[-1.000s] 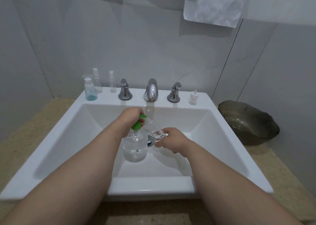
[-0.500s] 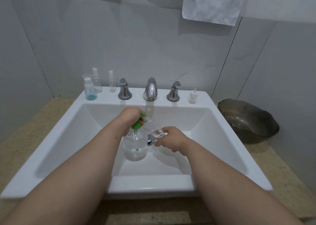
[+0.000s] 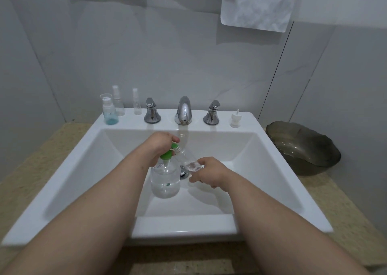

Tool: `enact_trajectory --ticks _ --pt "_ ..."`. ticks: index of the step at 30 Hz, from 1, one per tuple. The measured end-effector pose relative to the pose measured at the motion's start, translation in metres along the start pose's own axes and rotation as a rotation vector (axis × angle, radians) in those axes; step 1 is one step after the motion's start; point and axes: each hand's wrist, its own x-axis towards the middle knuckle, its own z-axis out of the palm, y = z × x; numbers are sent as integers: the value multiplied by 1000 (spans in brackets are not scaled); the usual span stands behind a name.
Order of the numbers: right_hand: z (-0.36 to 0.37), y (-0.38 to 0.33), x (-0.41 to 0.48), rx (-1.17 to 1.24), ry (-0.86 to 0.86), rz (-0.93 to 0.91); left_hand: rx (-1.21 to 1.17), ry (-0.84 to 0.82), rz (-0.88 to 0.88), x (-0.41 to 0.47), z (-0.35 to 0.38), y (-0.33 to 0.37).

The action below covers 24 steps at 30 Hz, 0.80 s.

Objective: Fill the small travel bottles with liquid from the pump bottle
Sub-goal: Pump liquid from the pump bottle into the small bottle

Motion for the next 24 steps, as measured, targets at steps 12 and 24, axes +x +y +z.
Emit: enact_trajectory --ticks 12,24 --pt "-1 -2 3 20 22 15 -157 -39 -99 -4 -3 1" --pt "-1 -2 1 17 23 -6 -200 -34 -102 1 -2 -2"
